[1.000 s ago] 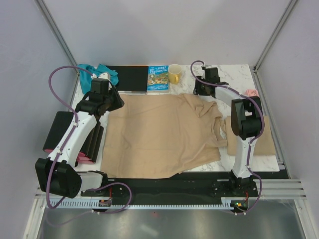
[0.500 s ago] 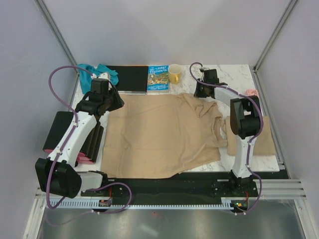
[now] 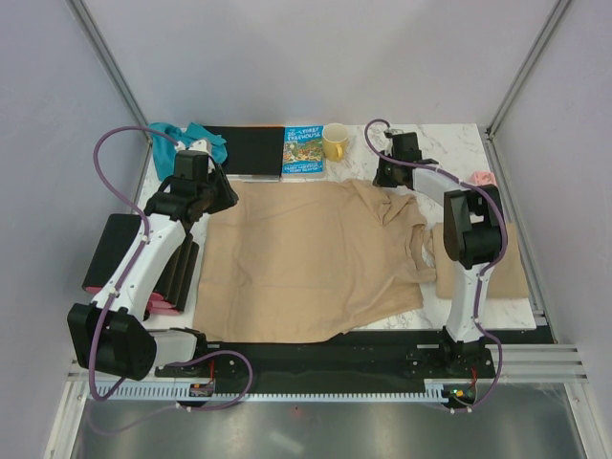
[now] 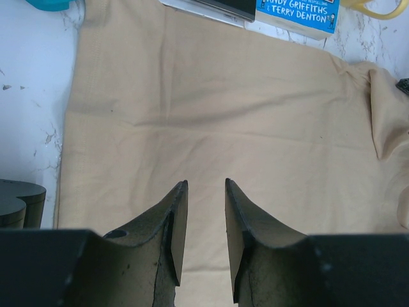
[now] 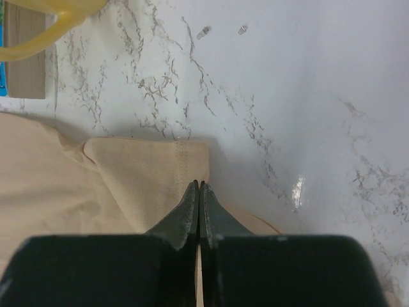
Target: Fold and stack the t-shirts
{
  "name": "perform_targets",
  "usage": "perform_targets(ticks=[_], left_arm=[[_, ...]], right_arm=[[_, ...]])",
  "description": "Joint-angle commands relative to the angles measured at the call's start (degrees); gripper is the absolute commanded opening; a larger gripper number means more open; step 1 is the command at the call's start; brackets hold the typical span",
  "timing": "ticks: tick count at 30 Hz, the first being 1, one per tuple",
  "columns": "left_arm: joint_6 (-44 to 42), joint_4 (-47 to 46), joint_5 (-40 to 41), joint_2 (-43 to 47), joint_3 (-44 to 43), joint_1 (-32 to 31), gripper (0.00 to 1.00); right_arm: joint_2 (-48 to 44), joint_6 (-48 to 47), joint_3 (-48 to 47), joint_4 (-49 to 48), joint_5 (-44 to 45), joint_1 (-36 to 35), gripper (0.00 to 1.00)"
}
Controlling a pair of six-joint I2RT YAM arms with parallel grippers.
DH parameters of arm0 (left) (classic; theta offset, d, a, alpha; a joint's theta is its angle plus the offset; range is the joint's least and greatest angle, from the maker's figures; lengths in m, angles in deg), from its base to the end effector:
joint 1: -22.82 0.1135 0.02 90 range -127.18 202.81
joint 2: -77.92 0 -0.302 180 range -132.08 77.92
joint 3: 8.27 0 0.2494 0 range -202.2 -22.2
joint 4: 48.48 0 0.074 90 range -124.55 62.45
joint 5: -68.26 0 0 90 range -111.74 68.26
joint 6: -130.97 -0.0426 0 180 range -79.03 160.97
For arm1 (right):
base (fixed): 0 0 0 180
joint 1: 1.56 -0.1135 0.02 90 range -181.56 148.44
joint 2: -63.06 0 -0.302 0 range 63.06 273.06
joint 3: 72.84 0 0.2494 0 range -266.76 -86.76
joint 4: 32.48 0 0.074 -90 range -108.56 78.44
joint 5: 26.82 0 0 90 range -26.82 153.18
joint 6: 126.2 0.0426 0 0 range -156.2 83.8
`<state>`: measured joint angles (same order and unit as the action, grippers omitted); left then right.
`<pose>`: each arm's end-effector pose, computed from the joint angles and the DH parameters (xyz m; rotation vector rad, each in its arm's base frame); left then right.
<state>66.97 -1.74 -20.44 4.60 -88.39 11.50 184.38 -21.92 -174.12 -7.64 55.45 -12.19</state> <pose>0.2653 -0.0521 0.3575 -0.3043 2.2674 -0.3172 0.4841 0.0967 0.2040 0.0090 2.3757 0.3694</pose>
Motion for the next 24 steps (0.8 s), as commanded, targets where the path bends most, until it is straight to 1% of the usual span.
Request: perform_targets(ticks=[1,7,15,19,21,22,24], left_arm=[[-2.36,-1.62,-0.95,-0.60,-0.25,0.15,0.37],[-2.27,-1.53,-0.77,-0.86,-0.25,0.15,0.38],[-2.35,-1.26,2.30,-2.70,-0.78,-0.47,0.43],[-3.50,-0.04,9.23,-7.09,-6.13,-0.29,0.47],[-2.54,0.57,9.42,-10.07,-10.24,-0.20,0.47],[-1.75,0.58,9.60,-12.96,-11.31,-0.20,0.48],[1.68,0.41,10.21,-15.79,-13.51,-0.29,0.48]], right_arm=[[-6.44,-0.31,1.13,-2.65,-0.97,0.09,0.00],[-12.06,-1.10,3.06,-3.71,-0.10,-0.26,0.00],[-14.09,-3.21,2.71,-2.31,2.63,-1.76,0.00],[-13.04,-3.38,2.10,-2.57,1.05,-2.37,0.00],[-12.42,-3.65,1.92,-3.01,1.13,-2.99,0.00],[-11.99,-3.74,1.92,-3.01,0.96,-3.08,0.00],[-11.54,-3.82,2.01,-3.18,0.35,-3.25,0.00]])
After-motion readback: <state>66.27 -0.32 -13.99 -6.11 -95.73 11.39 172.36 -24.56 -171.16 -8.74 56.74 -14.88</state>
